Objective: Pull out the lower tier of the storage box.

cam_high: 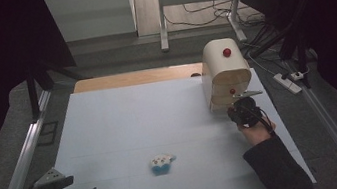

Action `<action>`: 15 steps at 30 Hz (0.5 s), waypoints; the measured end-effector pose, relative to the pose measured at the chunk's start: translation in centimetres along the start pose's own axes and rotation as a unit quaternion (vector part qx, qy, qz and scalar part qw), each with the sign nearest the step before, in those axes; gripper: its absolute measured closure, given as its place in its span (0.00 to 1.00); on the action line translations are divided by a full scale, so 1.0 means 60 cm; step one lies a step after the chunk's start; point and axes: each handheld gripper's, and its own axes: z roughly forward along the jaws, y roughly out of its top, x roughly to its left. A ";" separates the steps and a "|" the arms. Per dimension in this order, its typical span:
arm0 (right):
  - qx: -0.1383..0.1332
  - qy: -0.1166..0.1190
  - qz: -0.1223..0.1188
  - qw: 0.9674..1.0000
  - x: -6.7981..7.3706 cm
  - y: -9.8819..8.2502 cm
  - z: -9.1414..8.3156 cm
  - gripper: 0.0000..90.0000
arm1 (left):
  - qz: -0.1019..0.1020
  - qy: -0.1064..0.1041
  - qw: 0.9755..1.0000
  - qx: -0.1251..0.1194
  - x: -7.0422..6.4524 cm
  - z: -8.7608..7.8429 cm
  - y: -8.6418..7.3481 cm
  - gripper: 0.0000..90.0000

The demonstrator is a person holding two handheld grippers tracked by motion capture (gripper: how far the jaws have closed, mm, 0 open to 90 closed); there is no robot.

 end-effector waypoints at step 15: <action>0.007 0.011 -0.011 1.000 0.008 -0.027 -0.030 0.81 | -0.002 0.000 1.000 -0.001 0.000 0.000 0.000 0.01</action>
